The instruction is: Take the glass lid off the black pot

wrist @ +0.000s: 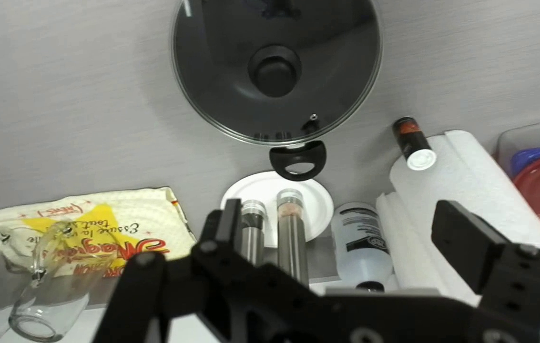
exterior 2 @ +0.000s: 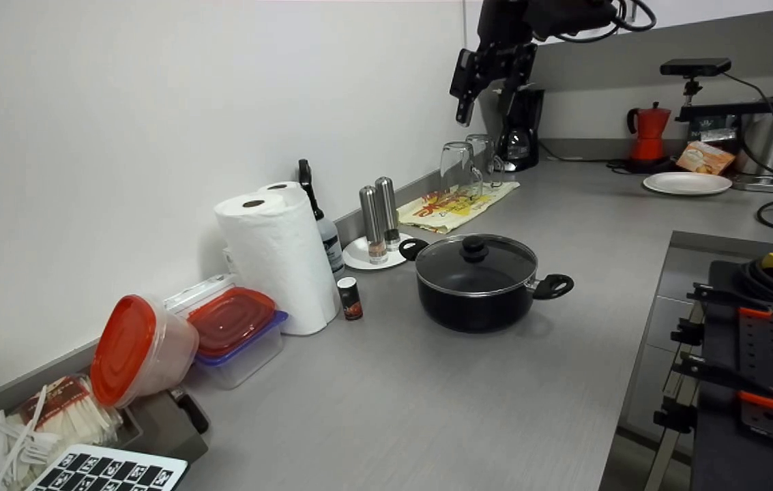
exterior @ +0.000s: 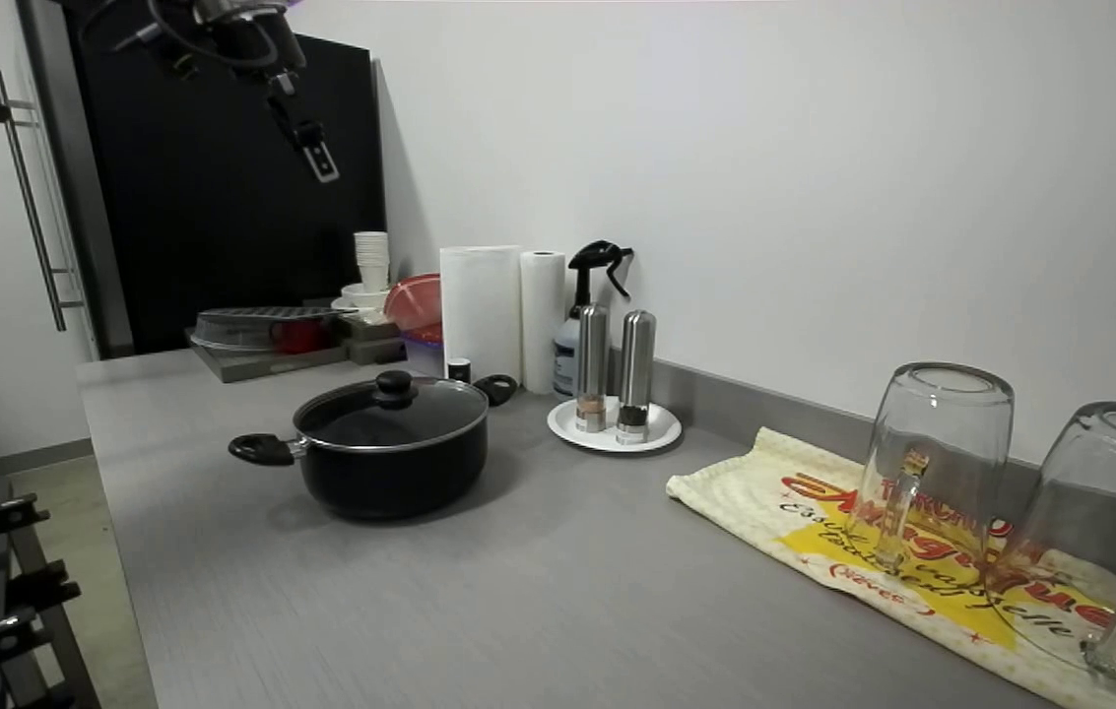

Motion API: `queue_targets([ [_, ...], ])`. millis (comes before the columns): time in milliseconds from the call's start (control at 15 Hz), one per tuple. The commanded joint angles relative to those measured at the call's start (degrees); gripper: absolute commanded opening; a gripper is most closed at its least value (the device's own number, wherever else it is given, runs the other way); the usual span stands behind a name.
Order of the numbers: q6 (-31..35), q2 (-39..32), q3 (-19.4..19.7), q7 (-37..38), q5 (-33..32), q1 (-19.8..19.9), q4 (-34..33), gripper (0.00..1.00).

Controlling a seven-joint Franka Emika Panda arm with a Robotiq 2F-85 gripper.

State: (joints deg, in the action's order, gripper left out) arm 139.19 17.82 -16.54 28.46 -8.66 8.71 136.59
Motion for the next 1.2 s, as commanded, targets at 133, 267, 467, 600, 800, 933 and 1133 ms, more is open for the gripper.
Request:
queue_targets([
  [133, -1.05, -9.01, 3.76, 5.97, -5.21, -1.02, -4.75, 1.00],
  [267, -0.91, -11.69, 4.85, 7.82, -6.25, -1.72, -5.37, 1.00],
  [467, -0.91, -15.52, 6.47, 10.69, -7.46, -3.29, -6.39, 1.00],
  [600, -0.53, -17.80, 7.61, 12.58, -8.02, -4.65, -6.72, 1.00],
  [800, 0.75, -20.69, 9.34, 14.97, -8.45, -6.82, -7.13, 1.00],
  [933, 1.28, -22.50, 10.57, 16.53, -8.86, -8.07, -7.71, 1.00],
  [1133, 1.75, -25.20, 12.60, 18.53, -9.59, -9.48, -9.00, 1.00],
])
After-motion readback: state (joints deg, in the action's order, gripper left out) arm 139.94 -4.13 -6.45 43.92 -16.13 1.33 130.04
